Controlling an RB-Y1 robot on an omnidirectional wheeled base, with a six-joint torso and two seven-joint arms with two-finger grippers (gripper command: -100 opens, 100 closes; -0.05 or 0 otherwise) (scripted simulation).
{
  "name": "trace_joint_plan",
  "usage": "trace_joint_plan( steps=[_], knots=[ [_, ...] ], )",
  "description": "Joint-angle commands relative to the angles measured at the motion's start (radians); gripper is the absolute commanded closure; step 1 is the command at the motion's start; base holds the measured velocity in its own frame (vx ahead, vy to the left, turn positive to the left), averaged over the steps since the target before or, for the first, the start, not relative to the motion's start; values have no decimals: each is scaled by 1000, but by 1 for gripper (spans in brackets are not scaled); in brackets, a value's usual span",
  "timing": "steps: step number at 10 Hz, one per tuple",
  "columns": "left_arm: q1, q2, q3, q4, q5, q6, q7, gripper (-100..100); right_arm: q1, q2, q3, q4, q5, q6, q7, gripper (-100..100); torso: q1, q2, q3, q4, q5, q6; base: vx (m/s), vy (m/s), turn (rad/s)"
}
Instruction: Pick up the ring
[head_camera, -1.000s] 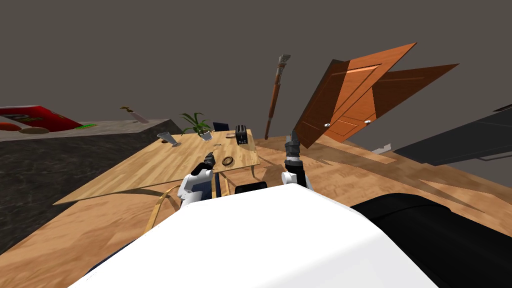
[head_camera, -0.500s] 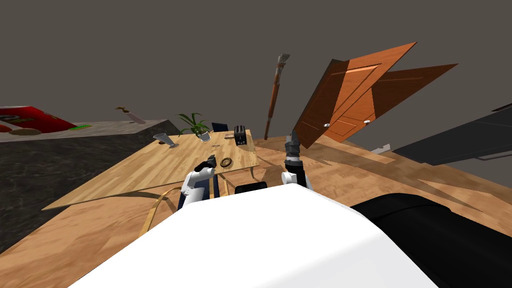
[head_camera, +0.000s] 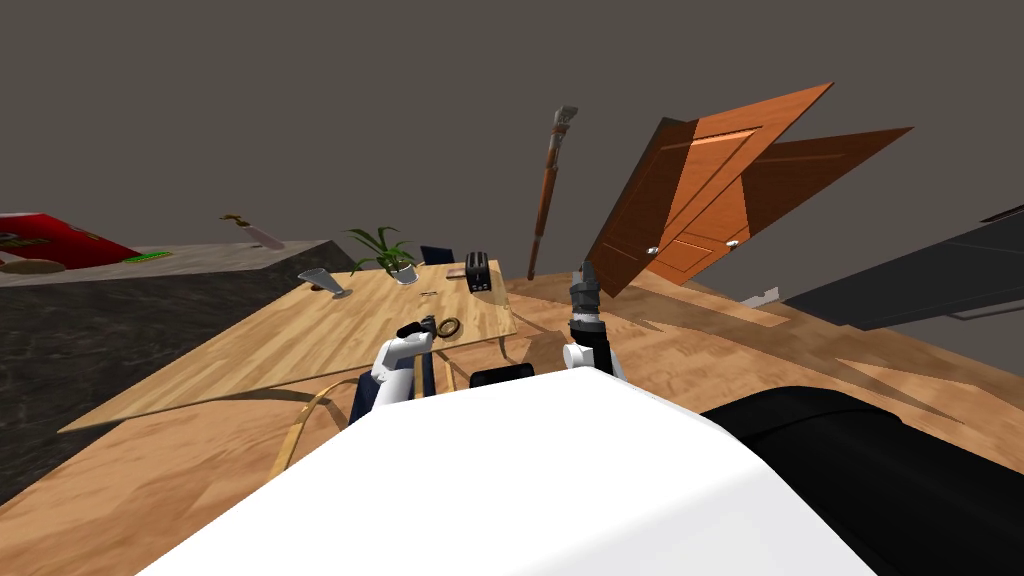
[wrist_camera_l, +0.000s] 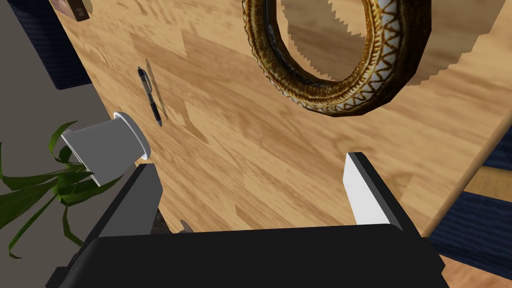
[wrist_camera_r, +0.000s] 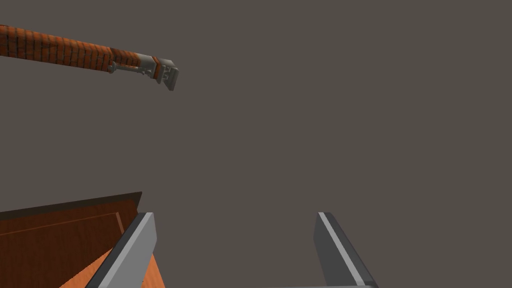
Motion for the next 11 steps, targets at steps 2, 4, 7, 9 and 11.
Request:
trace_joint_plan(
  steps=[2,4,7,9,11],
  knots=[
    [-25,-2,10,47,7,73,-12,-100,0,0,0,0,0,0,0,0,0,0,0,0,0,0,31,-26,-11],
    [-37,-5,14,68,6,111,-16,-100,0,0,0,0,0,0,0,0,0,0,0,0,0,0,24,-25,-8],
    [-66,-13,24,119,4,189,-26,-100,0,0,0,0,0,0,0,0,0,0,0,0,0,0,34,-30,-12],
    [-77,-17,28,144,4,225,-31,-100,0,0,0,0,0,0,0,0,0,0,0,0,0,0,31,-22,-7],
    [-79,-22,30,161,4,247,-33,-100,0,0,0,0,0,0,0,0,1,1,1,0,0,0,21,-16,-6]
  ],
)
